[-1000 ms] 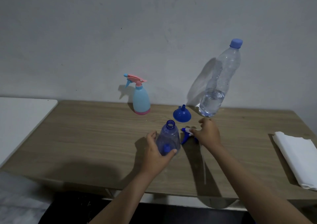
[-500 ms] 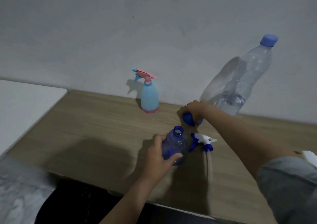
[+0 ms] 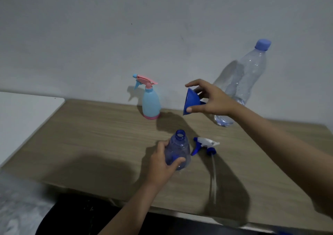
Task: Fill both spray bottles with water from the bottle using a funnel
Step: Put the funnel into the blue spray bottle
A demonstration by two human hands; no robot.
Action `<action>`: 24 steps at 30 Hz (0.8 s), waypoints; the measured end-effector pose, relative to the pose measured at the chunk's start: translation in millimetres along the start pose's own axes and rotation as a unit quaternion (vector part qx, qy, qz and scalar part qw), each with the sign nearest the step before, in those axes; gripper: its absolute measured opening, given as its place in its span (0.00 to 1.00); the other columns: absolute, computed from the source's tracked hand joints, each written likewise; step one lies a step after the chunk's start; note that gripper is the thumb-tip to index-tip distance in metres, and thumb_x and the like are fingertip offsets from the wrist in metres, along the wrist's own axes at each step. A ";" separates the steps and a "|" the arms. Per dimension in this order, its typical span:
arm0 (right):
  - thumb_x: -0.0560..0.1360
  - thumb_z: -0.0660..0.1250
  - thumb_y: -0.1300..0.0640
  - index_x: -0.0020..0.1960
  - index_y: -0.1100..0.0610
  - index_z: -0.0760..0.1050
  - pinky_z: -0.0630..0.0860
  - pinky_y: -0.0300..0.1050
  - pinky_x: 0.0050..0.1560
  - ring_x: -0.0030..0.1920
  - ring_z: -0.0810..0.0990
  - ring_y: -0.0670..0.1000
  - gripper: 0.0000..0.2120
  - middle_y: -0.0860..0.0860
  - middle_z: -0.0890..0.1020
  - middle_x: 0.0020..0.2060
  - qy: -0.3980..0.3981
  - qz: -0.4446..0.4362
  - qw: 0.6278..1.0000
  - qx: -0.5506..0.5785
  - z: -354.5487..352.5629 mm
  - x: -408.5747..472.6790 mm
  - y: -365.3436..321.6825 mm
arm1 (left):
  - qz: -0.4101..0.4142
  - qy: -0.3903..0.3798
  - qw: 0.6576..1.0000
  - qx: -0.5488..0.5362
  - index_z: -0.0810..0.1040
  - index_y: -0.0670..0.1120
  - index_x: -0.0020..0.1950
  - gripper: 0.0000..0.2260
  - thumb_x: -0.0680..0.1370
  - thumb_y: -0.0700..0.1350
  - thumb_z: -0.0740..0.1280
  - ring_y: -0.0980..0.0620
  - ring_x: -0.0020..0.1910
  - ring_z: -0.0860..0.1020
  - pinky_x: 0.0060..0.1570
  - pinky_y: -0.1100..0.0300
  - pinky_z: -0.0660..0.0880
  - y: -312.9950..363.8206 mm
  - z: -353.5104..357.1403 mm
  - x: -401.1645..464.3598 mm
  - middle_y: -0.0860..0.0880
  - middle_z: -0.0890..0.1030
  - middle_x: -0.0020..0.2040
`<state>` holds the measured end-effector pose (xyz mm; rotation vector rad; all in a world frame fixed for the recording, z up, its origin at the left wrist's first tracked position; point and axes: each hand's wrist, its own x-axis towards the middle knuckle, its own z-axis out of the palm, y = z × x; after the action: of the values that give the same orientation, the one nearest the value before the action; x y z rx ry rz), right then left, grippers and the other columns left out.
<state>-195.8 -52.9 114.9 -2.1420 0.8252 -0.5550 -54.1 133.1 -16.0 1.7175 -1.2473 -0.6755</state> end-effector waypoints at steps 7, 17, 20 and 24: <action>0.62 0.78 0.54 0.57 0.50 0.67 0.78 0.45 0.50 0.48 0.80 0.50 0.28 0.51 0.78 0.48 0.106 0.027 0.969 0.220 29.4 -57.7 -18.3 | -0.017 0.003 1.000 0.008 0.69 0.53 0.56 0.22 0.69 0.50 0.76 0.66 0.44 0.75 0.38 0.79 0.68 6.5 -0.3 -6.1 0.60 0.76 0.49; 0.63 0.80 0.59 0.55 0.51 0.68 0.77 0.54 0.58 0.52 0.81 0.53 0.28 0.55 0.80 0.51 0.159 0.053 0.963 0.212 65.9 -75.7 -15.1 | -0.036 0.009 0.998 -0.042 0.68 0.49 0.57 0.25 0.67 0.46 0.77 0.57 0.53 0.75 0.37 0.76 0.69 12.8 1.1 -4.7 0.55 0.75 0.53; 0.58 0.81 0.49 0.59 0.51 0.68 0.78 0.51 0.58 0.54 0.81 0.52 0.35 0.53 0.81 0.53 0.160 0.056 0.966 0.194 71.2 -77.3 -15.3 | -0.031 0.009 0.998 -0.049 0.67 0.49 0.55 0.24 0.67 0.44 0.77 0.59 0.49 0.74 0.37 0.77 0.70 13.2 0.1 -3.2 0.55 0.75 0.52; 0.59 0.81 0.49 0.68 0.54 0.66 0.77 0.44 0.58 0.58 0.80 0.49 0.43 0.51 0.79 0.58 0.160 0.062 0.971 0.169 68.8 -79.8 -19.6 | -0.021 0.012 0.999 -0.038 0.67 0.47 0.56 0.21 0.69 0.43 0.75 0.56 0.50 0.76 0.35 0.74 0.70 12.1 -3.0 0.3 0.53 0.76 0.52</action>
<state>-202.0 47.6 78.3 -1.7009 0.9532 -0.9208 -57.0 132.5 -3.9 1.6887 -1.1564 -0.7169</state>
